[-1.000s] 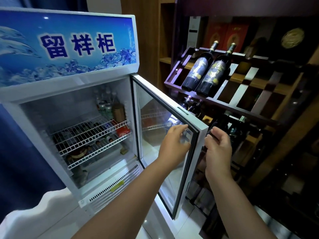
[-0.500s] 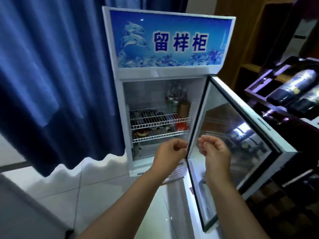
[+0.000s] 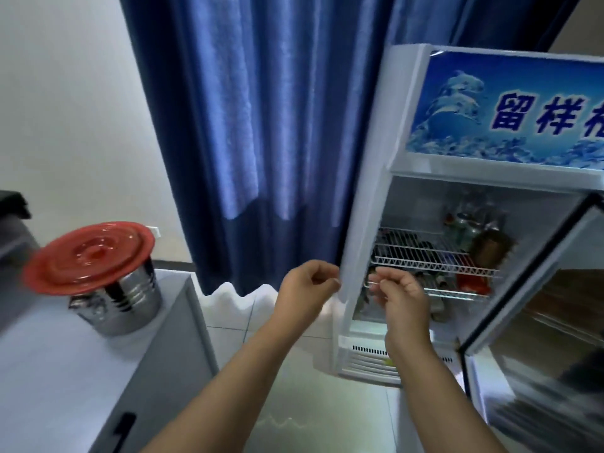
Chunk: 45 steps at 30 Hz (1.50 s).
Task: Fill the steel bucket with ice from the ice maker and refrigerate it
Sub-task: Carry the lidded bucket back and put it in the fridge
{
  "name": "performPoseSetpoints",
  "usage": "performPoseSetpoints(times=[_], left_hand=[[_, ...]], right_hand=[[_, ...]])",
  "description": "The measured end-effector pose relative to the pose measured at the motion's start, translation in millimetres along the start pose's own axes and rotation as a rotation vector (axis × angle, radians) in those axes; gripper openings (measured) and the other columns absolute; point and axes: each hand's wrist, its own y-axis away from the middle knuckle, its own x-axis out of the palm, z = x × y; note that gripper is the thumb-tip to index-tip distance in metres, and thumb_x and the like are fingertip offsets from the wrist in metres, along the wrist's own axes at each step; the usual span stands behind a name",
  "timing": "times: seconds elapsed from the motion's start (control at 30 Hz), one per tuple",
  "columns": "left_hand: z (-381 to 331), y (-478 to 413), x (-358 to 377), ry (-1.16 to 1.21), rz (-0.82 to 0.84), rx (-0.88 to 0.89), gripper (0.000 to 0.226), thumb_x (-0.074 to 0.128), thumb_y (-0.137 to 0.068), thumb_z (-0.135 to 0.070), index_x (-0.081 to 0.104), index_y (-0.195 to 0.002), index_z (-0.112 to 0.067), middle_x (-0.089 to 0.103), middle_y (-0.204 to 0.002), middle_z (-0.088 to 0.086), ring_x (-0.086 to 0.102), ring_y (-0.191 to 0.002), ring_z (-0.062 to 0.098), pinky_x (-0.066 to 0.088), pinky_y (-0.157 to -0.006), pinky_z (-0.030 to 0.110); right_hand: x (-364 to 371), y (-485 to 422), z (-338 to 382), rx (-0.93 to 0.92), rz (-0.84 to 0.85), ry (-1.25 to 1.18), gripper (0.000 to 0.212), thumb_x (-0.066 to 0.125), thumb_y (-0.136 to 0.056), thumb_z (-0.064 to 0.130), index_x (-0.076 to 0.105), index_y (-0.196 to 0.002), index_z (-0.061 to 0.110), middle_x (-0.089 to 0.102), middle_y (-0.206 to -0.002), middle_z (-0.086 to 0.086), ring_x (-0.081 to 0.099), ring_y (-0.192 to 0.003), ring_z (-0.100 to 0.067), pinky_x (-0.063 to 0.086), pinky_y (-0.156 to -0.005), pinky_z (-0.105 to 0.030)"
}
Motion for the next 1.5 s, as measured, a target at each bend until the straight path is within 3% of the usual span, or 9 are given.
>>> performPoseSetpoints(times=[0.4, 0.53, 0.77, 0.9, 1.03, 1.13, 1.27, 1.4, 1.5], left_hand=[[17.9, -30.1, -225.2, 0.107, -0.411, 0.047, 0.019, 0.062, -0.082, -0.001, 0.070, -0.089, -0.017, 0.072, -0.082, -0.002, 0.065, -0.072, 0.008, 0.050, -0.063, 0.018], [23.4, -36.9, -292.5, 0.070, -0.573, 0.083, 0.017, 0.062, -0.083, -0.005, 0.068, -0.089, -0.020, 0.069, -0.081, -0.011, 0.062, -0.068, -0.008, 0.044, -0.059, 0.006], [70.6, -45.4, -390.0, 0.017, -0.879, -0.076, 0.034, 0.062, -0.082, -0.022, 0.058, -0.115, -0.027, 0.063, -0.106, -0.005, 0.059, -0.094, 0.011, 0.043, -0.076, 0.025], [95.4, -49.7, -418.4, -0.015, -0.854, -0.196, 0.069, 0.068, -0.071, -0.031, 0.043, -0.135, -0.025, 0.051, -0.135, 0.003, 0.051, -0.119, 0.021, 0.044, -0.099, 0.044], [109.9, -54.3, -428.4, -0.016, -0.786, -0.309, 0.074, 0.071, -0.078, -0.026, 0.034, -0.142, -0.020, 0.042, -0.144, 0.011, 0.045, -0.126, 0.030, 0.039, -0.103, 0.052], [118.5, -59.6, -432.5, -0.012, -0.726, -0.371, 0.072, 0.069, -0.083, -0.022, 0.031, -0.144, -0.016, 0.041, -0.144, 0.013, 0.045, -0.125, 0.033, 0.039, -0.103, 0.050], [124.0, -63.4, -435.1, 0.031, -0.663, -0.423, 0.068, 0.069, -0.080, -0.012, 0.036, -0.139, -0.011, 0.055, -0.123, 0.013, 0.058, -0.103, 0.031, 0.048, -0.094, 0.045], [125.4, -63.4, -437.7, 0.047, -0.593, -0.475, 0.044, 0.068, -0.080, -0.012, 0.049, -0.120, -0.012, 0.063, -0.098, 0.009, 0.064, -0.084, 0.025, 0.052, -0.066, 0.033], [127.0, -64.0, -439.4, 0.069, -0.564, -0.502, 0.027, 0.066, -0.083, -0.018, 0.057, -0.106, -0.008, 0.067, -0.090, 0.013, 0.065, -0.078, 0.027, 0.050, -0.061, 0.031]], right_hand=[[206.4, 46.2, -29.5, 0.061, 0.260, 0.070, 0.024, 0.049, -0.087, -0.002, 0.064, -0.093, 0.016, 0.070, -0.083, -0.002, 0.062, -0.068, -0.008, 0.049, -0.058, -0.016], [261.0, 58.6, -39.4, 0.071, 0.333, 0.092, 0.025, 0.048, -0.087, -0.002, 0.063, -0.097, 0.016, 0.071, -0.086, -0.001, 0.062, -0.068, -0.008, 0.050, -0.057, -0.014], [326.1, 68.0, -54.9, 0.104, 0.414, 0.133, 0.026, 0.047, -0.088, -0.002, 0.060, -0.098, 0.018, 0.068, -0.094, -0.001, 0.061, -0.073, -0.010, 0.051, -0.057, -0.016], [361.9, 67.7, -70.1, 0.132, 0.418, 0.167, 0.027, 0.052, -0.086, -0.002, 0.056, -0.105, 0.016, 0.063, -0.107, -0.003, 0.060, -0.090, -0.013, 0.052, -0.077, -0.027], [388.2, 69.7, -85.8, 0.205, 0.467, 0.245, 0.036, 0.062, -0.083, 0.010, 0.051, -0.116, 0.017, 0.055, -0.118, 0.001, 0.057, -0.108, -0.018, 0.045, -0.101, -0.041], [406.7, 70.2, -98.3, 0.315, 0.521, 0.279, 0.049, 0.067, -0.082, 0.021, 0.046, -0.125, 0.014, 0.055, -0.122, -0.004, 0.056, -0.113, -0.023, 0.045, -0.100, -0.040], [421.5, 71.8, -112.7, 0.413, 0.532, 0.243, 0.028, 0.070, -0.077, 0.024, 0.055, -0.100, 0.017, 0.067, -0.104, -0.011, 0.064, -0.094, -0.023, 0.052, -0.085, -0.039], [429.6, 68.0, -120.2, 0.510, 0.477, 0.167, 0.027, 0.070, -0.078, 0.019, 0.059, -0.101, 0.010, 0.069, -0.099, -0.015, 0.066, -0.093, -0.029, 0.054, -0.087, -0.042], [431.0, 63.5, -121.9, 0.597, 0.467, 0.106, 0.022, 0.068, -0.080, 0.015, 0.066, -0.099, 0.003, 0.071, -0.088, -0.016, 0.067, -0.081, -0.029, 0.054, -0.080, -0.041]])
